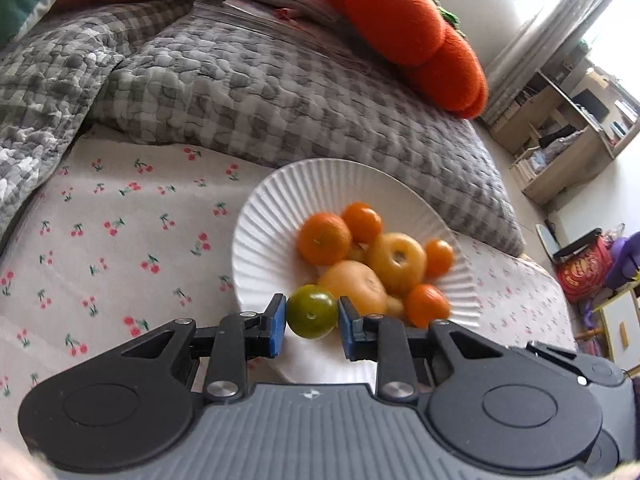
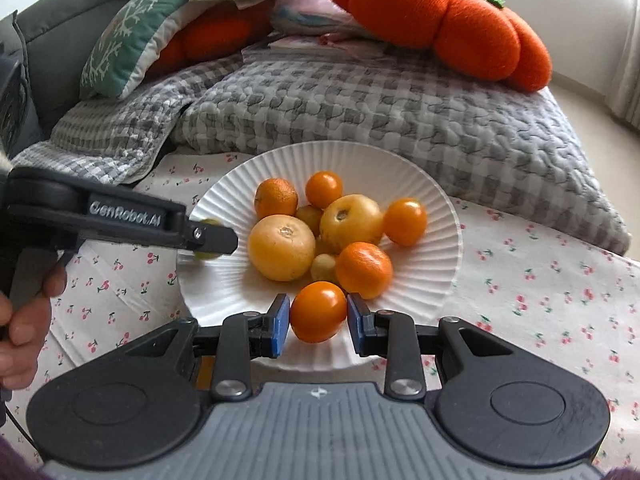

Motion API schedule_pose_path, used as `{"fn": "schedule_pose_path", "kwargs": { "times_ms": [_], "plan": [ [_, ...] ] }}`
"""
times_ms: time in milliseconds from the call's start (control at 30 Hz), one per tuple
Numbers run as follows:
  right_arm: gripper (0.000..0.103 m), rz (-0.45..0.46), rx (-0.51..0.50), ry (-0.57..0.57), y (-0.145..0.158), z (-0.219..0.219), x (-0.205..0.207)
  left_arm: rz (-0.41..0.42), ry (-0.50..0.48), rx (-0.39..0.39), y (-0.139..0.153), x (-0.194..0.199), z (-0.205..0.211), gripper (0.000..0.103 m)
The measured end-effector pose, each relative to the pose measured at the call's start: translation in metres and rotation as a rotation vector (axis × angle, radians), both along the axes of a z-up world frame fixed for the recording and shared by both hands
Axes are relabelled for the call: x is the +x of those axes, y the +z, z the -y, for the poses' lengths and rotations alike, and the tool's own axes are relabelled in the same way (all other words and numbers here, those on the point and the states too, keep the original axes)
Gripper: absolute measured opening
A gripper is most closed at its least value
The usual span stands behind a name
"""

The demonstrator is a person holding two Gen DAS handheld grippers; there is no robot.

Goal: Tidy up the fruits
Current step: 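Lower both tomatoes into the white bowl and open both grippers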

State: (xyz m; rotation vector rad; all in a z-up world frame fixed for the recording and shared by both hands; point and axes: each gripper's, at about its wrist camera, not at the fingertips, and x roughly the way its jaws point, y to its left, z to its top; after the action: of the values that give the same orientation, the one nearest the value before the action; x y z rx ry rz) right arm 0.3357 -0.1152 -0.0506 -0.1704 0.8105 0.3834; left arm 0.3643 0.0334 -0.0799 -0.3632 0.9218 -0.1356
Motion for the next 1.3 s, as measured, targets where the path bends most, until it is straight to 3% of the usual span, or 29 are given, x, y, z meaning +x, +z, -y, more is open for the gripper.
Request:
{"fn": "schedule_pose_path", "kwargs": {
  "times_ms": [300, 700, 900, 1067, 1300],
  "plan": [
    [0.029, 0.013, 0.018, -0.021, -0.001, -0.002, 0.003, 0.024, 0.003, -0.009, -0.005, 0.014, 0.001, 0.023],
    [0.031, 0.018, 0.094, -0.064, 0.018, 0.014, -0.008, 0.026, 0.046, -0.06, 0.008, -0.008, -0.018, 0.036],
    [0.035, 0.0, 0.121, -0.06, 0.029, 0.015, -0.017, 0.012, 0.046, -0.012, 0.02, -0.022, -0.017, 0.042],
    [0.037, -0.009, 0.102, -0.02, 0.034, 0.009, -0.033, 0.023, 0.063, 0.038, 0.039, -0.044, -0.019, 0.055],
    [0.052, 0.016, 0.108, -0.008, 0.047, 0.006, -0.058, 0.03, 0.09, 0.113, 0.055, -0.084, -0.023, 0.066]
  ]
}}
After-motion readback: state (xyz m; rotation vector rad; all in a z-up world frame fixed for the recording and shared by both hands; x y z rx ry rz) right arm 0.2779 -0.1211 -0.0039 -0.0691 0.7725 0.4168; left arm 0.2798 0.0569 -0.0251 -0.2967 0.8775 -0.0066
